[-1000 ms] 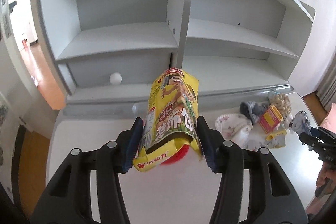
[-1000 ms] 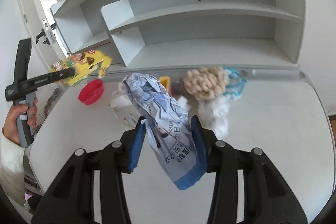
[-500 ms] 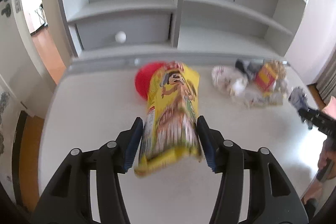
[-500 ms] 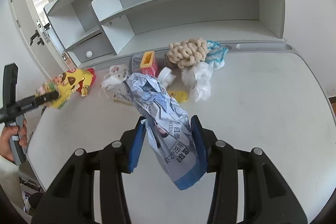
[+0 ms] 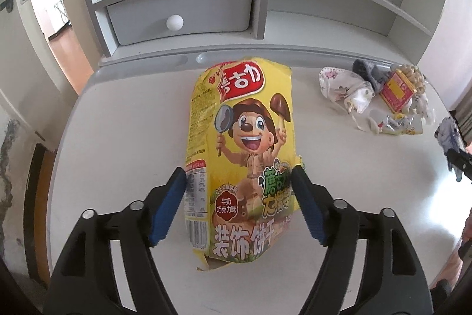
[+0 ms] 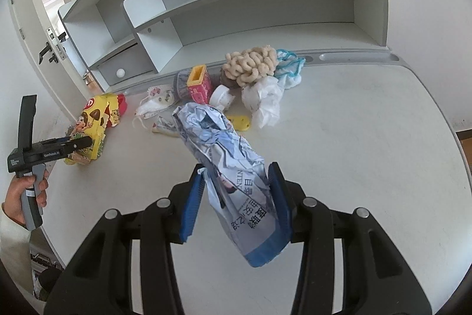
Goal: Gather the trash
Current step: 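Lift both held bags and carry them toward the bin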
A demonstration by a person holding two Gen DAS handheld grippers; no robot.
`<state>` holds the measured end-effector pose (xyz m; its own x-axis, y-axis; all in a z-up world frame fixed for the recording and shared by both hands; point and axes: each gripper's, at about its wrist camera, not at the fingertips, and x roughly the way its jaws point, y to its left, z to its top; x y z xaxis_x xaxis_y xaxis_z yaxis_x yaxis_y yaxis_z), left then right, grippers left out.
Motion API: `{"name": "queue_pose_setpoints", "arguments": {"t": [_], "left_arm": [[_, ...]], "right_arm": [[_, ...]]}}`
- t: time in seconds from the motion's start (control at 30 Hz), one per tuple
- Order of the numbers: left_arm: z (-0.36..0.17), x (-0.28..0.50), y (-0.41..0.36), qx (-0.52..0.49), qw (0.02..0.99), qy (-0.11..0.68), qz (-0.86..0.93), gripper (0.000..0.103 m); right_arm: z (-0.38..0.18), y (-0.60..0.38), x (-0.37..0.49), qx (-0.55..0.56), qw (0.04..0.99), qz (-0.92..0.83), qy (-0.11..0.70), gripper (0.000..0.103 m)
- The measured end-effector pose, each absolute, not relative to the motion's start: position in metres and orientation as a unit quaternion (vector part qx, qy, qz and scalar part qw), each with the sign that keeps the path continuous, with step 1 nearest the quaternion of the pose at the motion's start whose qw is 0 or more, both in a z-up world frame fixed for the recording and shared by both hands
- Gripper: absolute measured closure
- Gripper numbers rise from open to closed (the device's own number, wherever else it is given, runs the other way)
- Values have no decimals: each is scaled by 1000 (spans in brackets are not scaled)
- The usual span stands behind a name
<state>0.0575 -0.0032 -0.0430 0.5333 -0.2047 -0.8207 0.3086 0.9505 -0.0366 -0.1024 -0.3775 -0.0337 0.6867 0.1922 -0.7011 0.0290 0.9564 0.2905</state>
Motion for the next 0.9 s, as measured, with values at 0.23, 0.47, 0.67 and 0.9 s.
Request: {"name": "queue_pose_setpoints", "arguments": {"t": [0.23, 0.47, 0.67, 0.9], "left_arm": [[-47, 65, -8, 64, 869, 469, -142, 28], [-39, 56, -4, 60, 881, 447, -141, 54], [-6, 38, -8, 59, 896, 411, -154, 55], [35, -2, -77, 87, 890, 365, -260, 55]], "right_arm": [[-34, -376, -102, 142, 907, 49, 392, 58], [-31, -379, -105, 140, 909, 45, 390, 58], [-28, -385, -106, 141, 912, 40, 383, 58], [-15, -408, -128, 161, 921, 26, 355, 58]]}}
